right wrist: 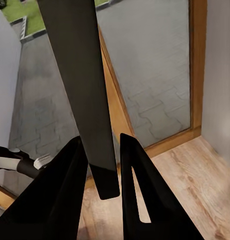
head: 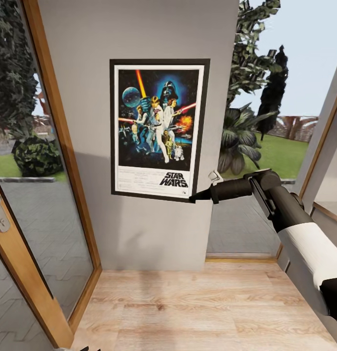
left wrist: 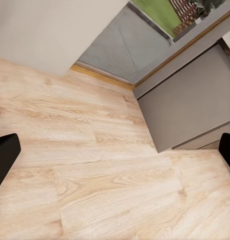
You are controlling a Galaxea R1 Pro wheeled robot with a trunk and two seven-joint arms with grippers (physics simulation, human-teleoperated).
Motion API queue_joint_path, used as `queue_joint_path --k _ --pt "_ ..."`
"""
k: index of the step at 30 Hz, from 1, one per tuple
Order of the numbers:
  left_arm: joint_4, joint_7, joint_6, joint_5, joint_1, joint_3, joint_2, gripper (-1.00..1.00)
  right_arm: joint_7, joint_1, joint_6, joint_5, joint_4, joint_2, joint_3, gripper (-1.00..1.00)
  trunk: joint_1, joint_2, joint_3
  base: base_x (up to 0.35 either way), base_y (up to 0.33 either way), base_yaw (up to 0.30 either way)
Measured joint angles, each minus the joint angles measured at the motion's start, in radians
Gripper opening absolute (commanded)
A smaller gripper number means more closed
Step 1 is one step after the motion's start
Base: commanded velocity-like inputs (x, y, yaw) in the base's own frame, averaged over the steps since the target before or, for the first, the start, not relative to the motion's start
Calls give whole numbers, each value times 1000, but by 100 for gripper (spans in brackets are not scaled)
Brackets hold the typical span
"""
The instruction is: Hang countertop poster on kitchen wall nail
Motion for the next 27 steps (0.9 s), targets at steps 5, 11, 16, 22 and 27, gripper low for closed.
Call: queue_joint_path --k 5,11,16,22,27 --pt "0 0 0 0 0 0 0 100 0 0 0 0 0 0 0 -100 0 0 0 0 0 0" --pt "0 0 0 0 0 -1 1 100 0 0 0 0 -1 -2 -1 -100 0 0 0 0 0 0" --pt "0 0 0 0 0 0 1 100 0 0 0 0 -1 -2 -1 -100 0 0 0 0 0 0" --pt "0 0 0 0 0 0 4 100 0 0 0 0 -14 -2 -2 -100 0 0 0 0 0 0" --pt "0 0 0 0 0 -1 6 100 -1 0 -1 0 -35 -2 -2 -100 0 0 0 0 0 0"
